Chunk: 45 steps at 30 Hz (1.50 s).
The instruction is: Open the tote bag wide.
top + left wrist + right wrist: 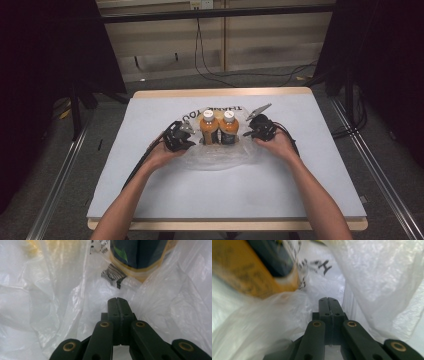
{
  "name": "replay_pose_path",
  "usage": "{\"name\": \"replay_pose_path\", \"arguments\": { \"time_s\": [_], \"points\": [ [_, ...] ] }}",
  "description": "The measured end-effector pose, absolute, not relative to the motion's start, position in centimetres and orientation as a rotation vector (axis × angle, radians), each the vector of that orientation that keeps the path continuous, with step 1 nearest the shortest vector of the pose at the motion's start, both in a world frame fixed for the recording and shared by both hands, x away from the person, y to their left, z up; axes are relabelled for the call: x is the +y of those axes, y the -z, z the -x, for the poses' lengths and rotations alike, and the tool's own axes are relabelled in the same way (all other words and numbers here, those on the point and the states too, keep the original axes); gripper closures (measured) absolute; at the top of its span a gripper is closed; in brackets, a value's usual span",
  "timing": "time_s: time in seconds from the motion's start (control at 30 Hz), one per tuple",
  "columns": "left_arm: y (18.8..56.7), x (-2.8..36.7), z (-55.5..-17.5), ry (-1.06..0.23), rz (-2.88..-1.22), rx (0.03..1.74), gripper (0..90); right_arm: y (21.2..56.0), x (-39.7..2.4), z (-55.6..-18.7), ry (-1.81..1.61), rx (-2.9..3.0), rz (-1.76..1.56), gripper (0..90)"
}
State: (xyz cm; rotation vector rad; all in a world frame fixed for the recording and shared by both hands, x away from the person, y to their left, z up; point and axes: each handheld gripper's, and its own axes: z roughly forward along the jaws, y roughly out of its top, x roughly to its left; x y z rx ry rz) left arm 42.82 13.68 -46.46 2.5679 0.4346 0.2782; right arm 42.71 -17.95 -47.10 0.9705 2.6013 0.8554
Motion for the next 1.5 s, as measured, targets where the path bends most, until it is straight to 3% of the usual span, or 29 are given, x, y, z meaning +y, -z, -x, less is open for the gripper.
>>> {"name": "replay_pose_path", "arguments": {
  "time_s": [0.17, 0.37, 0.9, 1.5],
  "points": [
    [46.0, 14.7, -42.8, -0.396, -2.705, 0.392, 90.0, 46.5, -18.7, -41.8, -0.717, 2.696, -0.872, 90.0],
    [45.9, 16.0, -44.2, -0.392, -2.749, 0.413, 90.0, 45.8, -19.9, -40.4, -0.492, 2.797, -0.726, 90.0],
    [46.1, 15.3, -47.5, -0.456, -2.760, 0.442, 90.0, 46.5, -21.9, -43.2, -0.474, 2.615, -0.804, 90.0],
    [46.1, 15.3, -47.5, -0.477, -2.772, 0.415, 90.0, 45.7, -23.4, -41.5, -0.366, 2.773, -0.743, 90.0]
  ]
}}
